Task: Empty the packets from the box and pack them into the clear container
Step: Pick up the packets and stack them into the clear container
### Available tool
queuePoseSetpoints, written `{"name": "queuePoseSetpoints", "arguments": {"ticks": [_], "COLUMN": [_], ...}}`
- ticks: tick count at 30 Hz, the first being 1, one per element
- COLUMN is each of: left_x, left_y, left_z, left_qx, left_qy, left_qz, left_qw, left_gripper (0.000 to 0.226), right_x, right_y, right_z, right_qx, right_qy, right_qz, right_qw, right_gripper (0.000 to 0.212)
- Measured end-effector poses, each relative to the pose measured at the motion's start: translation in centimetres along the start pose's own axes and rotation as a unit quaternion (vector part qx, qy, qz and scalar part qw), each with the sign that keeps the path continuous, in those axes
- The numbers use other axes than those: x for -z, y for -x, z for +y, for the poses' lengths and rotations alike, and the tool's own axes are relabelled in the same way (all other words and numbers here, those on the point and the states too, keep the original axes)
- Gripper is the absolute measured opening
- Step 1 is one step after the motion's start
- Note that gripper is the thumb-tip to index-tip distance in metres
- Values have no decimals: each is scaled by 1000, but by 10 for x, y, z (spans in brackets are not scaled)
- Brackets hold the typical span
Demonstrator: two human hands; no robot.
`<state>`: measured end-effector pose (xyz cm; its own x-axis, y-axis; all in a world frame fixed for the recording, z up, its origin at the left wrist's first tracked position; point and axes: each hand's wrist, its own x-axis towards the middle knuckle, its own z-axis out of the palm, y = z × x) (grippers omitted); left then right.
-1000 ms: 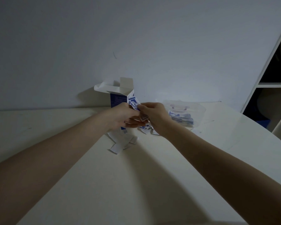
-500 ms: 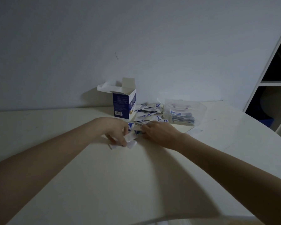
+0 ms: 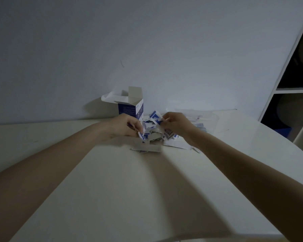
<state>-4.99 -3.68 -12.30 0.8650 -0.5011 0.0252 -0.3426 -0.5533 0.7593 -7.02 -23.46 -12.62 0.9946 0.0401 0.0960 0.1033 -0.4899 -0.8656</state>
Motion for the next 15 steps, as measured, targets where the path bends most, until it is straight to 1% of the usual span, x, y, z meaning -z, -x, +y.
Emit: {"name": "queuePoseSetpoints", "arguments": {"ticks": [1,3,4,6,8,11,12,13,14,15], "left_x": [0,-1,-1,-3,-5,-9,-10,-11,-11,-10], "left_y": [-1,-3,-4,-7,-8,-9,-9,-10,-10,-10], "left_z": [-2,-5,-5,-4,-2,-5,-4,-4,-3,-2], "left_qx": [-8,-18,-26,-48,-61,-67,-63,-54,-40,-17], "left_qy": [-8,-11,-11,-9,-1,-2,-3,5,27,61], "left_qz": [12,36,47,61,73,91,91,86,74,53], "left_qw": [1000,999,998,997,996,994,994,995,996,997], "left_gripper": [35,42,41,38,38,42,41,39,36,32], "right_x": [4,9,9,7,2,-8,-11,-14,-15,-15], "right_y": [1,6,7,7,4,-5,-6,-9,-10,-11], "right_z": [-3,-10,-12,-11,-9,-5,-4,-4,-4,-5], "right_qx": [-7,-15,-24,-52,-87,-135,-139,-126,-95,-49], "right_qy": [-51,-102,-111,-135,-193,-308,-321,-295,-228,-135], "right_qz": [-38,-128,-156,-177,-171,-121,-104,-82,-57,-39], "right_qw": [998,986,981,974,962,934,931,943,967,989], "right_gripper": [9,7,8,12,13,19,16,10,8,11]}}
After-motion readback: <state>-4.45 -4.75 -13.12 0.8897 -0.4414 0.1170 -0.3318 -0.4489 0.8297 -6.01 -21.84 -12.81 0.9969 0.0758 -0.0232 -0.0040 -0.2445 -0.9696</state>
